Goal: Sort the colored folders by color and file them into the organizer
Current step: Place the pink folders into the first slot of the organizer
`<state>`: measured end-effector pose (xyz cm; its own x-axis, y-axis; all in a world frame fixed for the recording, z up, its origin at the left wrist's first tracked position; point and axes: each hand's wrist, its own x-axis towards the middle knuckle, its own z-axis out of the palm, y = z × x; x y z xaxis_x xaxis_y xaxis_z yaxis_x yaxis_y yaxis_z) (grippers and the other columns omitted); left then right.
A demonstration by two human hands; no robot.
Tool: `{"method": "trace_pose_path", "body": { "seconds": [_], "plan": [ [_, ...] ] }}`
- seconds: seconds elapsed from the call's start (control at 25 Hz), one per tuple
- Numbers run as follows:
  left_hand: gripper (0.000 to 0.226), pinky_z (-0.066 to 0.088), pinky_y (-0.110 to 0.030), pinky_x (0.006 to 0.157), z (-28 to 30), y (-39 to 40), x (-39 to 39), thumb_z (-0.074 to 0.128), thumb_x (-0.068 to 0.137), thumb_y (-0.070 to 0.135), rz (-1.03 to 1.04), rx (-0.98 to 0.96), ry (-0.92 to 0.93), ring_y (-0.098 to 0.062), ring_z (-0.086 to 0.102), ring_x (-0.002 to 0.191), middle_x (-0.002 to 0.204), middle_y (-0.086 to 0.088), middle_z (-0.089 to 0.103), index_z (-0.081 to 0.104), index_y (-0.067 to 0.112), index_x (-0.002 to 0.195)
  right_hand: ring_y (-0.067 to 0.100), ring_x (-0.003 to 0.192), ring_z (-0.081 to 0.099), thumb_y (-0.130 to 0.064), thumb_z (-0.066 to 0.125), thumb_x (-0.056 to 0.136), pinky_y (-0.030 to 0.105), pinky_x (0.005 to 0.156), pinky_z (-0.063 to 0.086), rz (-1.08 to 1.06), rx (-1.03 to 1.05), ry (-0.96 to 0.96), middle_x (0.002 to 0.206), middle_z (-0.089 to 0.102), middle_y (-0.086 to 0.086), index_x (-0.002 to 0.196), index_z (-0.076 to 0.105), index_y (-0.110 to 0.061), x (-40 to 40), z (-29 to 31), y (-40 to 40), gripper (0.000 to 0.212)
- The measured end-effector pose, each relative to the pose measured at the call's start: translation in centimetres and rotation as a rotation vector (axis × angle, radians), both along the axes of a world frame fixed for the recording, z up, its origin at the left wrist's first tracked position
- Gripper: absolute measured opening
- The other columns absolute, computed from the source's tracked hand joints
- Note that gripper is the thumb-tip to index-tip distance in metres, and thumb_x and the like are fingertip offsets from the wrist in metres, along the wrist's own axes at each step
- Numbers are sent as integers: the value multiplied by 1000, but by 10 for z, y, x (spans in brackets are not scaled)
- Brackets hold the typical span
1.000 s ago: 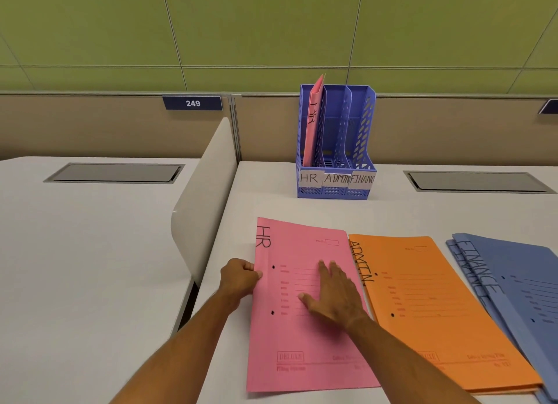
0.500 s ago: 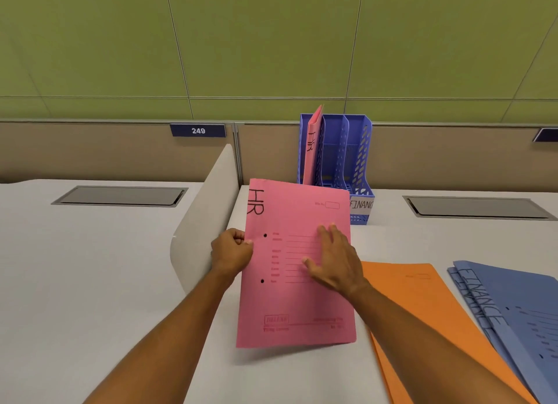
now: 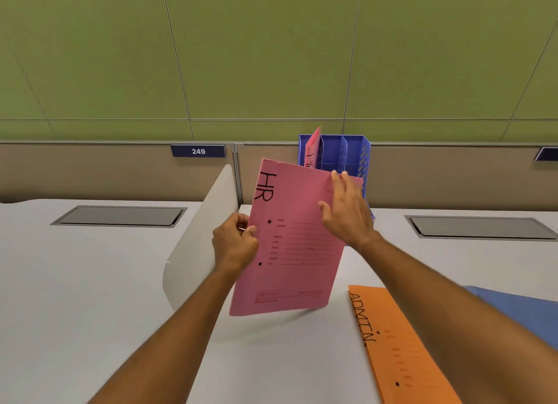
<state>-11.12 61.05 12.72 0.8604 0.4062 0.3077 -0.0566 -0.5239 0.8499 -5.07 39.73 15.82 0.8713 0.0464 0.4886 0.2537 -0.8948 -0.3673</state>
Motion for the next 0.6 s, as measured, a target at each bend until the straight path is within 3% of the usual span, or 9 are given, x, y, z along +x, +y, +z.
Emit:
{"method": "trace_pose_path", "body": {
  "seconds": [0.12, 0.28, 0.6],
  "plan": [
    [10, 54, -30, 73, 11, -8, 9, 65, 88, 11, -18, 34, -86, -15, 62, 75, 84, 3, 64, 59, 19, 92, 34, 133, 36, -22, 61, 90, 42, 107, 33, 22, -27, -129, 147, 38, 17, 146, 32, -7, 22, 31, -5, 65],
    [12, 52, -24, 67, 26, -17, 25, 66, 87, 8, -46, 36, -177, -7, 60, 69, 83, 3, 63, 59, 17, 91, 30, 105, 50, -21, 65, 85, 43, 87, 40, 17, -37, -302, 112, 57, 10, 119, 55, -13, 44, 68, -17, 36],
    [15, 44, -3, 58, 53, -42, 53, 70, 83, 10, -68, 51, -329, 0, 59, 68, 80, 7, 62, 58, 19, 87, 29, 101, 51, -16, 64, 85, 39, 80, 38, 51, -5, -451, 110, 59, 10, 111, 58, -12, 92, 117, -28, 26]
  ]
}}
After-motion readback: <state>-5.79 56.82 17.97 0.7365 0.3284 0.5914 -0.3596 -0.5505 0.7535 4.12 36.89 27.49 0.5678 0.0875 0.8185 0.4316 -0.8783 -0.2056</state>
